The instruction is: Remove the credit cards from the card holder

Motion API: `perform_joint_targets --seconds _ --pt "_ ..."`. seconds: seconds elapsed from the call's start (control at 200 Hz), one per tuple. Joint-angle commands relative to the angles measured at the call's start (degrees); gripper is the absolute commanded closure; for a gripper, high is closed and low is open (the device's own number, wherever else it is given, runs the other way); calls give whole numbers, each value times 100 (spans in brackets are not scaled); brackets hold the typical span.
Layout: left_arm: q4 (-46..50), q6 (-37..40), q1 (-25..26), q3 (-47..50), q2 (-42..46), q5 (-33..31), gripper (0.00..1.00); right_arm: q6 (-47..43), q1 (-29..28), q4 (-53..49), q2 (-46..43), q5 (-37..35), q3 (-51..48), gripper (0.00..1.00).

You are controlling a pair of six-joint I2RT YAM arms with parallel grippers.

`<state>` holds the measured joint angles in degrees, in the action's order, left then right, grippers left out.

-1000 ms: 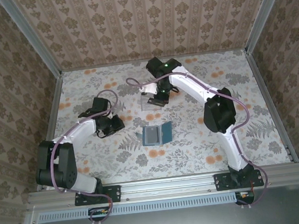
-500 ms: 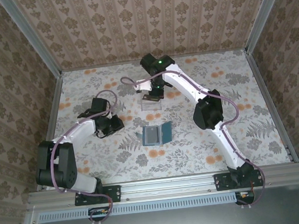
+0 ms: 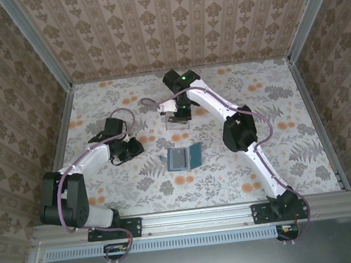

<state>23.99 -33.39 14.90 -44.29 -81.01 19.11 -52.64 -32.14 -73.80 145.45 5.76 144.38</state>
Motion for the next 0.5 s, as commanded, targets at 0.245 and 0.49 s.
perform_joint_targets --seconds 0.245,0.49 --pt "-104 -54 -33 -65 -169 129 80 -185 -29 -624 163 204 147 94" --pt "-120 -66 -34 -76 -195 237 80 -112 -47 -690 141 246 153 83"
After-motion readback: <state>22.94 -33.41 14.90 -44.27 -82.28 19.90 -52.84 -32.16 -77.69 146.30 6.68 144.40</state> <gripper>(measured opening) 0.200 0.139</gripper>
